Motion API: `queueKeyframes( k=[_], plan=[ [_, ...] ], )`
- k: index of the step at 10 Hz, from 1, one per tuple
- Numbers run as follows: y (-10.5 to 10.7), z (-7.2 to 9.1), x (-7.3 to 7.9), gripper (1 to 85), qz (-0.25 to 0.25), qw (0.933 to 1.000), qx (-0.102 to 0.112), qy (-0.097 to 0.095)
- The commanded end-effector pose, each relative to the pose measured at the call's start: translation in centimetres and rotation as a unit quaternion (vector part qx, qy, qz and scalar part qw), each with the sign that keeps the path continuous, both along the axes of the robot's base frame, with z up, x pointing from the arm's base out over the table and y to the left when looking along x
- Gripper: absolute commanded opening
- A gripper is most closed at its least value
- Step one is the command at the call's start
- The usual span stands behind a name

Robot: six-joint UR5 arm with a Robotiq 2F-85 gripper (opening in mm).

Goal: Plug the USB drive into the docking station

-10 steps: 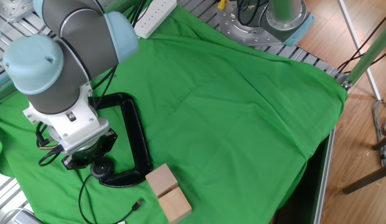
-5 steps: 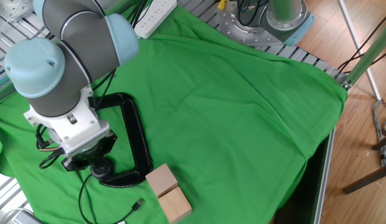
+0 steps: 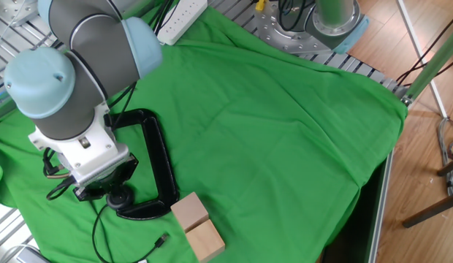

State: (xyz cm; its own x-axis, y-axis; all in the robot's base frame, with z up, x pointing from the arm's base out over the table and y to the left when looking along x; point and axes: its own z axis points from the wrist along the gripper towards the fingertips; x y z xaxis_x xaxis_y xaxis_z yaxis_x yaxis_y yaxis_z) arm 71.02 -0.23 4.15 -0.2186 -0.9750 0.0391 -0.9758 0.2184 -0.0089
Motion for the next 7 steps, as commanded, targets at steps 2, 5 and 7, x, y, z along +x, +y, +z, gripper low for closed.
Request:
queueKeyframes(
  k=[2,5,7],
  plan=[
    [1.2,0.7,0.1,1.7,-0.015,0.9998,0.009,0.002],
    [0.2,0.7,0.2,1.7,-0.023,0.9997,-0.007,0.002],
    [0.1,0.6,0.4,1.7,-0.025,0.9997,-0.007,0.0]
  ],
)
